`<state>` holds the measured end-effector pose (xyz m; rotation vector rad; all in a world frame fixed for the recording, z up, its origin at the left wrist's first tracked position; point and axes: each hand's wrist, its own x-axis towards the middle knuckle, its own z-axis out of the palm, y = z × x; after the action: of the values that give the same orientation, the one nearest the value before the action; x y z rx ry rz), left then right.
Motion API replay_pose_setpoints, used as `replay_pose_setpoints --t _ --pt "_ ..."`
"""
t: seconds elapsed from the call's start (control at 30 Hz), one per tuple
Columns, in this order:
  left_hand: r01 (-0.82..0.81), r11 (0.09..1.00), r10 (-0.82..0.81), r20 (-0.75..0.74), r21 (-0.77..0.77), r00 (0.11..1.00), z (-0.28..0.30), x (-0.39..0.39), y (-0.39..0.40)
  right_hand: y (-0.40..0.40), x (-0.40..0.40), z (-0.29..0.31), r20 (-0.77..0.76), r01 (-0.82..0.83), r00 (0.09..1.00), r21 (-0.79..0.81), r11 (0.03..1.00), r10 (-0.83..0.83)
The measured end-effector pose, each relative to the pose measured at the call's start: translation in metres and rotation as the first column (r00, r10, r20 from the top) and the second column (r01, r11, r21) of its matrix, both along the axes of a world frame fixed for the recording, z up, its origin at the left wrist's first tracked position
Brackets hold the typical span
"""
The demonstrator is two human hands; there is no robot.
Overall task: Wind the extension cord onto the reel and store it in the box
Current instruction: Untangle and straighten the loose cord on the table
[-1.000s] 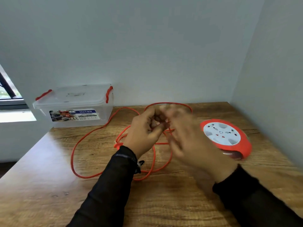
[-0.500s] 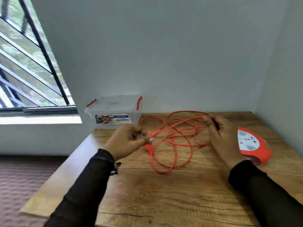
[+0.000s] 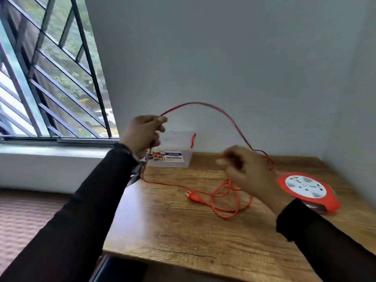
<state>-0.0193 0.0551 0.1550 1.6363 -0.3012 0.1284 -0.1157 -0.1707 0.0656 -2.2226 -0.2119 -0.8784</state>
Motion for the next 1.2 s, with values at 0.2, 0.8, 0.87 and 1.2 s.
replay_pose_setpoints --t 0.2,0.8,0.87,1.2 --pt "0.225 0.867 -0.338 -0.194 -0.444 0.921 0.050 -0.012 -0.043 0.084 0.032 0.027 -0.573 -0.281 0.783 0.023 0.959 0.243" --pt "0.795 0.567 -0.817 -0.268 -0.215 0.510 -0.029 0.009 -0.017 0.070 0.025 0.145 -0.038 -0.398 0.782 0.739 0.544 0.623" --pt "0.844 0.522 -0.820 -0.343 -0.123 0.457 -0.058 0.000 -0.022 0.050 0.032 0.164 0.065 -0.358 0.858 0.787 0.503 0.509" --pt "0.383 0.912 -0.403 -0.153 -0.147 0.902 -0.048 0.030 0.007 -0.025 0.027 0.134 -0.081 -0.130 0.948 0.785 0.605 0.308"
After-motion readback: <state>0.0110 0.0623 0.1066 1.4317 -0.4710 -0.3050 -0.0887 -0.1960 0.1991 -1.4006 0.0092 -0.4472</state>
